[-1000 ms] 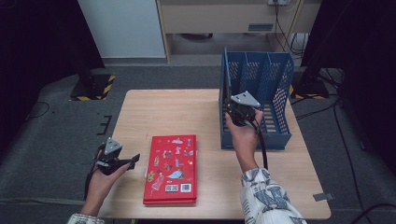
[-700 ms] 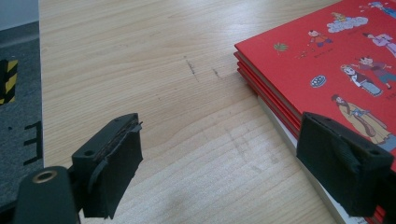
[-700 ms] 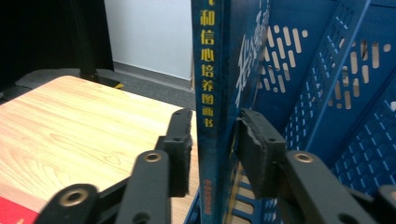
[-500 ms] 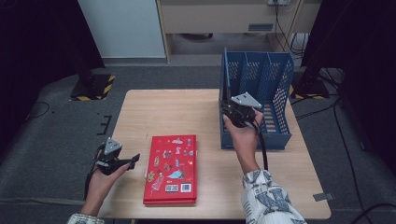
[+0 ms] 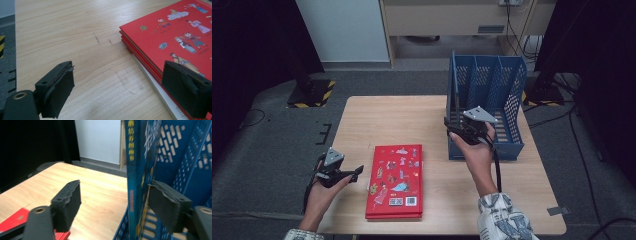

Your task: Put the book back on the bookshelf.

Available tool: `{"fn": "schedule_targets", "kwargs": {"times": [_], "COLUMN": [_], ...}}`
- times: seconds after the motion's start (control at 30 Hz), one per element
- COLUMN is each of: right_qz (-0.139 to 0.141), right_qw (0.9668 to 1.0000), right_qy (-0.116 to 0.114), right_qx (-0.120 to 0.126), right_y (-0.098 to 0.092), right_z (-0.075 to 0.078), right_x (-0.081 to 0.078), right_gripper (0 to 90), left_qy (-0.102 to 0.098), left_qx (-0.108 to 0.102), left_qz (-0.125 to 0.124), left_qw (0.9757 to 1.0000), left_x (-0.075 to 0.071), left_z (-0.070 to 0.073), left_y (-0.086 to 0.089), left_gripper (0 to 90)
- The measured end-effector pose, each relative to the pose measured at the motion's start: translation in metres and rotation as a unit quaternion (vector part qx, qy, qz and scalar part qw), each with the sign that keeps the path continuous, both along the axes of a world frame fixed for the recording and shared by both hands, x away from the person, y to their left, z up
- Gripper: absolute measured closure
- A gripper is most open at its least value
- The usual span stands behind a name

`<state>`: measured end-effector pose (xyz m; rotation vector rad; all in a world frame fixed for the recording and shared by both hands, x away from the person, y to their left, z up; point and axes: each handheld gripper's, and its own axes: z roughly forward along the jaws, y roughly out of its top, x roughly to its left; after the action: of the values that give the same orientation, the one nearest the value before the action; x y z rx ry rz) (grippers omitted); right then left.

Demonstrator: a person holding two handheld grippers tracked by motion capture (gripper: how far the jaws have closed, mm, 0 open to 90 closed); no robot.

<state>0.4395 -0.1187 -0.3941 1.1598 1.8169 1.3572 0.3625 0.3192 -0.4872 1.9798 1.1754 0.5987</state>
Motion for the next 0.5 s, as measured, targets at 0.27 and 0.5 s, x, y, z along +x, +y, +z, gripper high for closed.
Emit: {"fn": "schedule_targets", "kwargs": {"times": [0.27, 0.5], "right_qz": [0.008, 0.020], "right_qw": [0.9999, 0.9996], "right_qy": [0.009, 0.018], "right_qx": [0.000, -0.003], "right_y": [-0.010, -0.014], "right_z": [-0.005, -0.016], "right_x": [-0.019, -0.035], "right_gripper": [18.7, 16.1], "left_qy": [-0.003, 0.002], "left_qx": [-0.004, -0.005], "left_qz": [-0.019, -0.037], "left_qw": [0.9998, 0.9993], "left_x": [-0.003, -0.007], "left_z": [0.001, 0.001], "left_y": [-0.008, -0.020], "left_gripper": [8.3, 9.5]}}
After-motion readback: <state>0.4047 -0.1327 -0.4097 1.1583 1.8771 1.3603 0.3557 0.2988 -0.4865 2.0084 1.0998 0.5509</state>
